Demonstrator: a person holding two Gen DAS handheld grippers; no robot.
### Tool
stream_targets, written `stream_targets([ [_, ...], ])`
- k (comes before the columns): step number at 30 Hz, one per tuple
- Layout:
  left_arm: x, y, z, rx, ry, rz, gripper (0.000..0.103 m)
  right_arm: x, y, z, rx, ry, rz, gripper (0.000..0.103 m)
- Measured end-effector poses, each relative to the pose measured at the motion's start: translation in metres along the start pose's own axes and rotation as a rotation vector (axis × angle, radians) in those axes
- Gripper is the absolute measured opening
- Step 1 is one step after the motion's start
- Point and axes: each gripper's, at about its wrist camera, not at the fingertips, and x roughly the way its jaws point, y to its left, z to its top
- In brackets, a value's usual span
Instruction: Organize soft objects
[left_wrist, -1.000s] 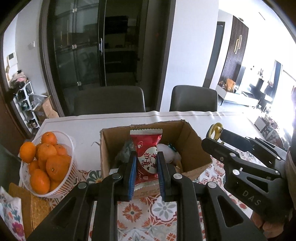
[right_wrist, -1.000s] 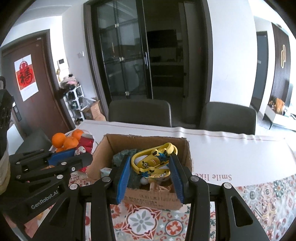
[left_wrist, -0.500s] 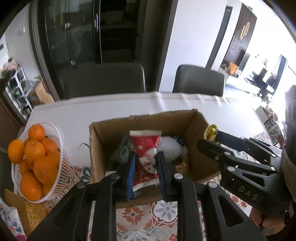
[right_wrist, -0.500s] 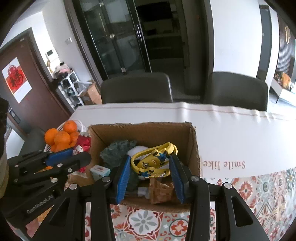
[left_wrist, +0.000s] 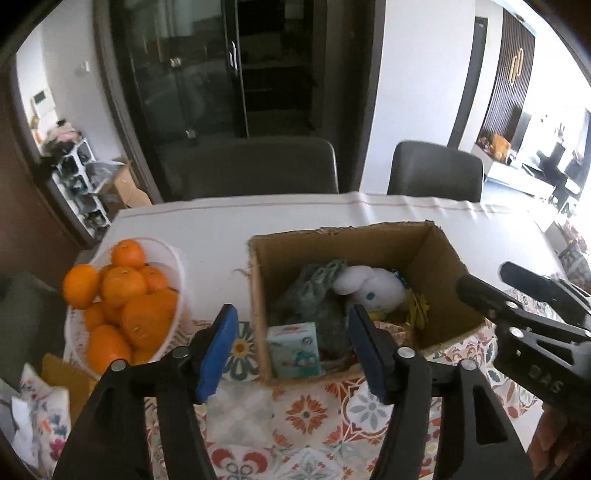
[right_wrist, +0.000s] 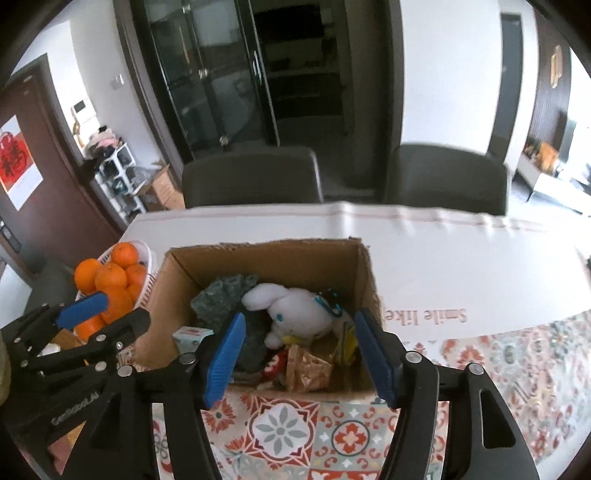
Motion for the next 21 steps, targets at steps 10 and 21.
stream_targets([
  [10, -0.103, 0.015, -0.049, -0.018, -0.196, 0.076, 0.091, -0.111, 0.025, -0.051, 0.002, -0.188, -0.137, 0.089],
  [21, -0.208, 0.007, -0.12, 0.015, -0.369, 0.129, 0.103, -0.21, 0.035, -0.117, 0.029, -0.302, -0.189, 0.092],
])
